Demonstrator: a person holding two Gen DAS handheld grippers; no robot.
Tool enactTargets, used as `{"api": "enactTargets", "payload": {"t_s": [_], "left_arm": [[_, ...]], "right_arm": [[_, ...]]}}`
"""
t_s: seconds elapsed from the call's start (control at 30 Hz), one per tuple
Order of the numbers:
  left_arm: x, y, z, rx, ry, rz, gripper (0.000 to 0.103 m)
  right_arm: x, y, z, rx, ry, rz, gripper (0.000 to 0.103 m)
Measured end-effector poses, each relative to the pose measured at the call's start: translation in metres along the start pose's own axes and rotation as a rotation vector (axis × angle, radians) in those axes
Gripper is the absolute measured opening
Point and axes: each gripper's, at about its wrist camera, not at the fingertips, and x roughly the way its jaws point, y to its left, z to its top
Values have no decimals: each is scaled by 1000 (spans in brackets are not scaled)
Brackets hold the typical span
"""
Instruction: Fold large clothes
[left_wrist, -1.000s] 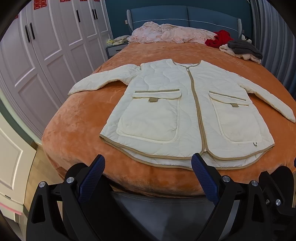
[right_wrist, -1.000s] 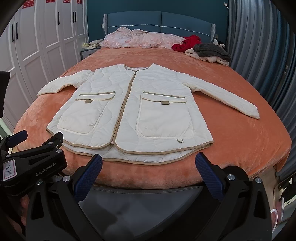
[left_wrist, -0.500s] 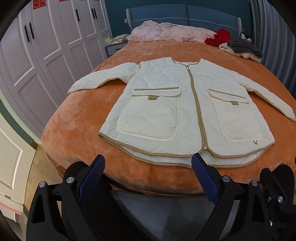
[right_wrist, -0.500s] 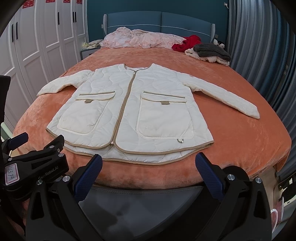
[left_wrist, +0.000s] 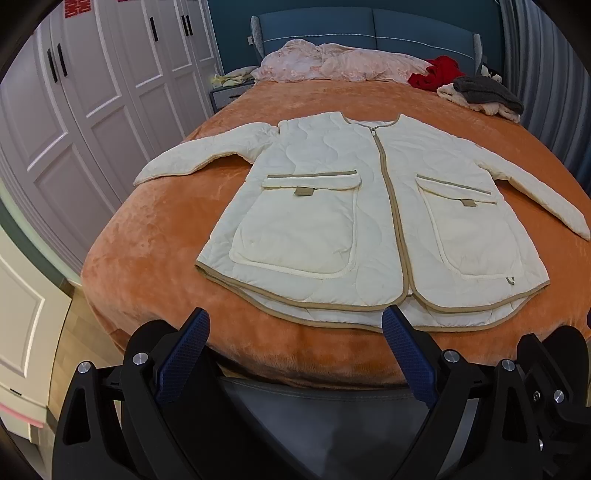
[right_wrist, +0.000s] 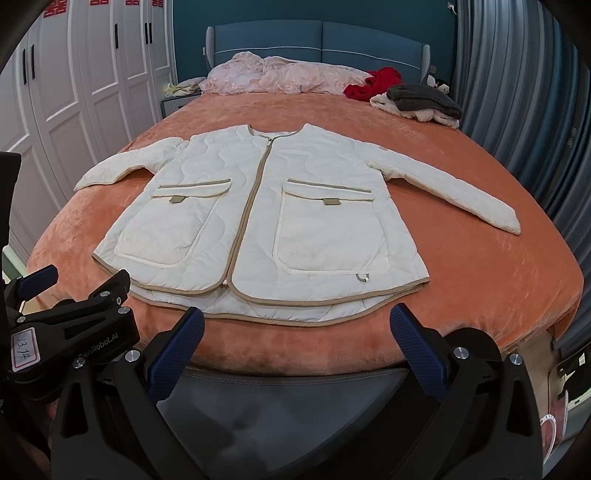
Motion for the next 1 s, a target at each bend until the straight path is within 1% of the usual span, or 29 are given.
{"api": "enactTargets", "payload": {"t_s": [1.0], "left_arm": [[2, 2, -1, -1, 3, 1, 92]], "right_arm": [[3, 2, 0, -1, 5, 2, 98]]}}
